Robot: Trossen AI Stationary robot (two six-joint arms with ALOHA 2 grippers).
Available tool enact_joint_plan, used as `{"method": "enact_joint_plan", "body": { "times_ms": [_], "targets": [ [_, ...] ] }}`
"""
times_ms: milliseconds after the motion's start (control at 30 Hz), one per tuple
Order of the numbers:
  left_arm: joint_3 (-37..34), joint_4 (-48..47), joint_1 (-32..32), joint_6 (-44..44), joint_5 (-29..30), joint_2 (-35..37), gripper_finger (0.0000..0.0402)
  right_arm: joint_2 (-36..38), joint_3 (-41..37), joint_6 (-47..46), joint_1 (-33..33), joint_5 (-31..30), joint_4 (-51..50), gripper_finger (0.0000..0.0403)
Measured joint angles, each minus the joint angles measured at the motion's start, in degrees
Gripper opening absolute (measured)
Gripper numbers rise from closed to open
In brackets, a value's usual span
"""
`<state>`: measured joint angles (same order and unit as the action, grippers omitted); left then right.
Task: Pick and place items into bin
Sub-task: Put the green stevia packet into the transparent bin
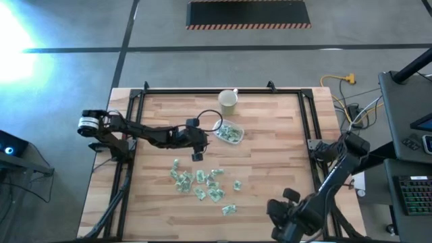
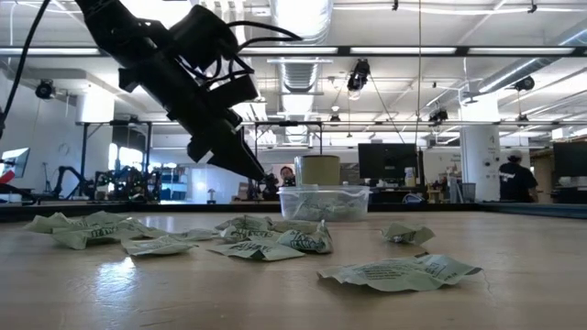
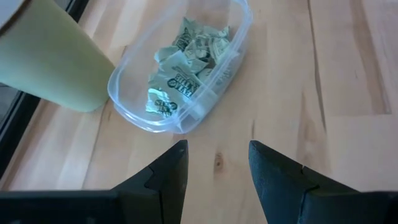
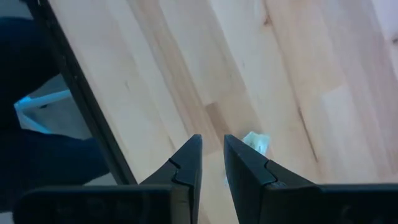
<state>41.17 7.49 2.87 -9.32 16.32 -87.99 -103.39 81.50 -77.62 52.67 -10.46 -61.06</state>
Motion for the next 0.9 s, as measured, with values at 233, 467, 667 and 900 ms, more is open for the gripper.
{"method": "enact_joint_plan", "body": {
  "times_ms": [233, 467, 667, 900],
  "targets": [
    [0.0, 0.1, 0.0, 0.0, 0.0, 0.0, 0.0153, -3.5, -0.3, -2.0, 1.4, 0.0, 0.5, 0.0059],
    [0.0, 0.1, 0.0, 0.0, 0.0, 0.0, 0.0153, -6.1, -1.6, -5.5, 2.5, 1.8, 0.0, 0.0074],
    [0.0, 0.3, 0.0, 0.0, 0.0, 0.0, 0.0153, -7.7, -2.8, -7.7, 3.0, 4.9, 0.0, 0.0113],
    [0.0, 0.6, 0.0, 0.0, 0.0, 0.0, 0.0153, -8.8, -3.5, -8.6, 3.0, 4.5, 0.3, 0.0148]
  ]
}}
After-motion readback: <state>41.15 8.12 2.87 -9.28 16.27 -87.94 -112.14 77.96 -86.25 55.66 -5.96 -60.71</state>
